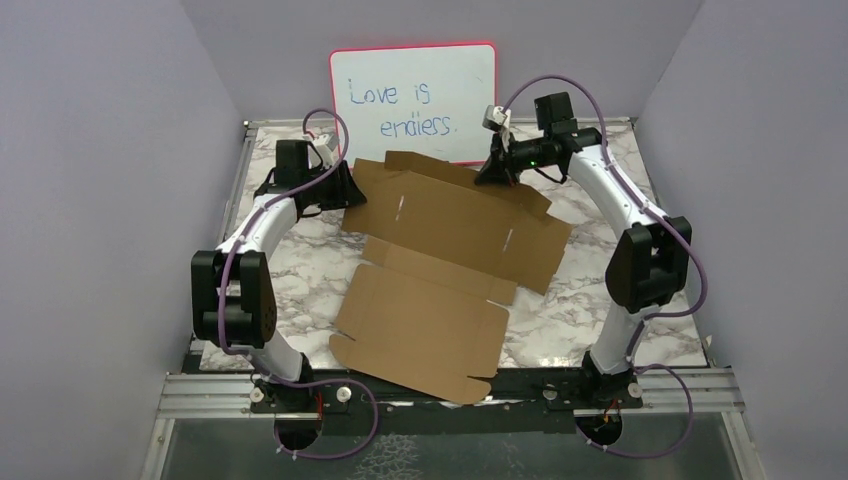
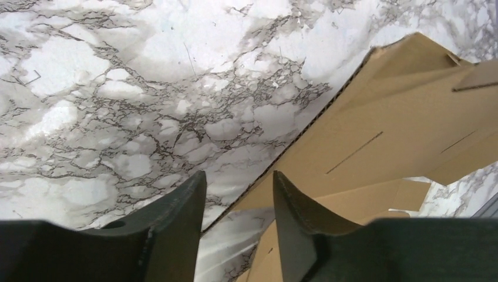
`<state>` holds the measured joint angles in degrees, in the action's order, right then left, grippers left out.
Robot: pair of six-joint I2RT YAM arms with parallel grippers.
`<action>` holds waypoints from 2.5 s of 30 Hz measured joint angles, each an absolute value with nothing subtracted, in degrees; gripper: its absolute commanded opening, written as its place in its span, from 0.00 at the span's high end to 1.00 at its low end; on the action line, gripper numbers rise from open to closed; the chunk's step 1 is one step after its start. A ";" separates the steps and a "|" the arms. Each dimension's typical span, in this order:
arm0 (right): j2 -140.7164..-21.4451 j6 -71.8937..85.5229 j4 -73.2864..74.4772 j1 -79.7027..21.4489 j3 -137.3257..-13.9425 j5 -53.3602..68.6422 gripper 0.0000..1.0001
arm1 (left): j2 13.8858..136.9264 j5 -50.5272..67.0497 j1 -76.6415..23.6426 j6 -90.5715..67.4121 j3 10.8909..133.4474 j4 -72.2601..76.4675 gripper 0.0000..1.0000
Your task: Fold the paper box
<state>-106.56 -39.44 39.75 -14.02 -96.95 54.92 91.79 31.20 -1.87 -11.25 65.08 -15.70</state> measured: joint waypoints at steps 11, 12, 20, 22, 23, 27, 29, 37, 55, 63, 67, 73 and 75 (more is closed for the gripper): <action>-101.16 -44.23 37.52 -14.15 -94.13 52.73 0.99 | 92.99 32.86 -1.83 -15.68 69.01 -14.17 0.35; -100.68 -44.77 37.30 -14.20 -93.82 52.07 0.99 | 92.88 33.08 -1.83 -15.86 69.01 -14.17 0.34; -96.82 -50.30 33.91 -15.31 -91.81 46.74 0.96 | 87.85 33.54 -1.83 -16.86 68.99 -12.71 0.28; -95.77 -51.83 32.56 -15.86 -91.02 45.56 0.96 | 86.37 33.41 -1.83 -16.95 68.95 -12.32 0.26; -95.09 -52.80 31.86 -16.23 -90.56 44.93 0.95 | 85.47 33.23 -1.83 -16.97 68.79 -11.97 0.25; -93.54 -55.90 29.89 -17.61 -89.49 42.96 0.95 | 82.72 31.57 -1.83 -16.95 67.55 -11.51 0.22; -92.79 -57.63 29.08 -18.50 -88.49 41.95 0.95 | 81.80 30.57 -1.83 -16.88 66.98 -11.46 0.22; -89.43 -63.31 24.45 -23.99 -81.19 34.81 0.95 | 78.50 26.65 -1.74 -16.14 61.63 -12.27 0.20; -79.48 -70.22 10.92 -32.86 -61.43 20.62 0.95 | 73.08 20.93 -1.54 -13.80 54.15 -13.54 0.20; -77.08 -70.57 7.22 -34.20 -57.45 17.37 0.95 | 71.68 20.93 -1.54 -13.87 51.09 -13.67 0.20; -77.08 -70.48 6.02 -34.35 -56.60 16.12 0.95 | 71.42 20.93 -1.54 -13.87 51.05 -13.82 0.20; -77.03 -70.35 3.49 -34.61 -55.07 14.70 0.95 | 72.20 21.23 -1.28 -14.37 52.23 -13.69 0.20; -77.03 -70.13 3.16 -34.63 -54.98 14.61 0.95 | 73.34 21.87 -1.04 -15.03 53.39 -13.10 0.20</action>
<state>-77.03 -70.13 3.16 -34.63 -54.98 14.61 73.34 21.87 -1.04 -15.03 53.39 -13.10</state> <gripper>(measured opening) 0.053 0.801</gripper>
